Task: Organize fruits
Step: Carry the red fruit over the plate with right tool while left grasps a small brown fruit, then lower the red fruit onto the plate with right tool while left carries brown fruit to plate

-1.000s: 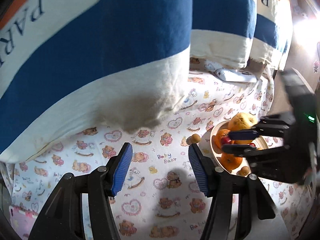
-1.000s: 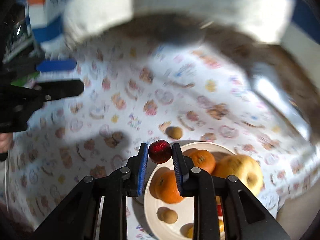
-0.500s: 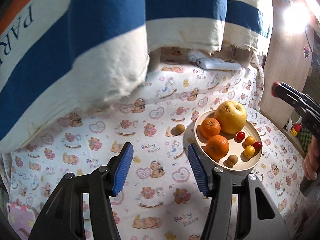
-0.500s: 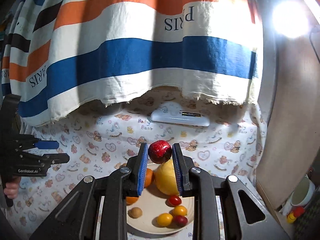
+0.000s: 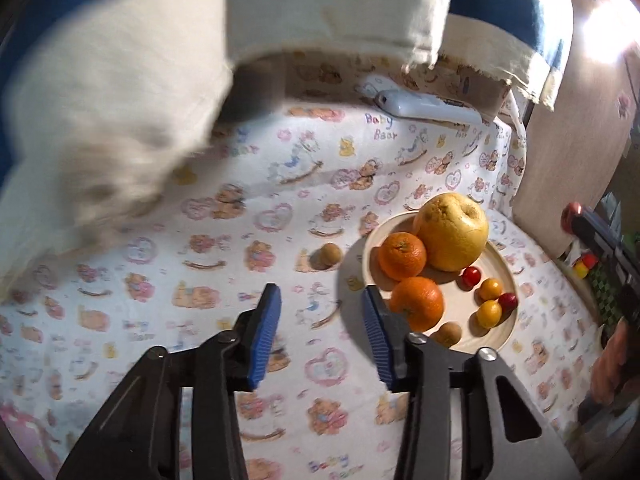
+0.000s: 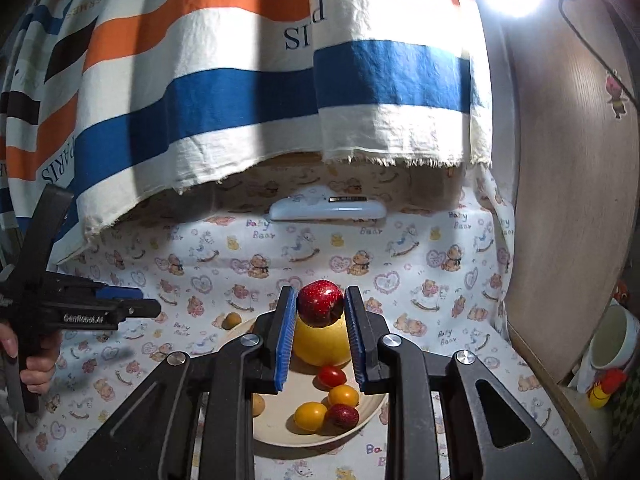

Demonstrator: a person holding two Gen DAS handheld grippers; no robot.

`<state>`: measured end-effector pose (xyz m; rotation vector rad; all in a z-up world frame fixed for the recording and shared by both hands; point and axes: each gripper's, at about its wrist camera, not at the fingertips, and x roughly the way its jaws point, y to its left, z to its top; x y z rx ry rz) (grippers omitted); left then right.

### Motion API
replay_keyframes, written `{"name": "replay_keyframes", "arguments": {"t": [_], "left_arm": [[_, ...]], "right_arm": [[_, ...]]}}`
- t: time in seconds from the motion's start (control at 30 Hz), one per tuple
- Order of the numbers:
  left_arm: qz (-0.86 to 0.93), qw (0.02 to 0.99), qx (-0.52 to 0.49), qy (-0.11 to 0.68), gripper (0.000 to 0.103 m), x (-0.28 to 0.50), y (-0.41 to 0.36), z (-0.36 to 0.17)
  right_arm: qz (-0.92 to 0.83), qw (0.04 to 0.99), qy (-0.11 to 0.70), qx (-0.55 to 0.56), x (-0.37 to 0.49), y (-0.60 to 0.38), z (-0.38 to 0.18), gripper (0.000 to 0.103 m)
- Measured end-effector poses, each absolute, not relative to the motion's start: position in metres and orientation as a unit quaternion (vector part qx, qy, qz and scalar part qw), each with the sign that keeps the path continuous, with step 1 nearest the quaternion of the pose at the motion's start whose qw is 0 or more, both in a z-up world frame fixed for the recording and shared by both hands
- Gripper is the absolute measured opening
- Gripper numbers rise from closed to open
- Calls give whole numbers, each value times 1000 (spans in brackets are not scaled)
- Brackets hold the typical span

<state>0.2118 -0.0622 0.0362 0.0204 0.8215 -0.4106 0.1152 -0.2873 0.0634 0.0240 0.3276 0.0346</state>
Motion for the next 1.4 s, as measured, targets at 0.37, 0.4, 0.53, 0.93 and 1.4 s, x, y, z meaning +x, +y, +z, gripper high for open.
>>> {"name": "replay_keyframes", "arguments": {"t": [0.37, 0.4, 0.53, 0.93, 1.4], "left_arm": [[-175, 861, -120, 462, 24, 289, -80, -3], [-170, 858, -125, 467, 24, 293, -80, -7], [-161, 841, -159, 491, 24, 308, -79, -26], [-150, 833, -165, 506, 22, 322, -91, -41], [-164, 883, -71, 434, 22, 256, -94, 12]], "right_arm": [[-6, 977, 211, 28, 137, -299, 31, 26], [-5, 976, 216, 28, 139, -299, 29, 26], [-6, 974, 227, 24, 144, -300, 22, 26], [-6, 972, 235, 20, 146, -300, 19, 26], [-1, 973, 228, 32, 142, -304, 24, 26]]}}
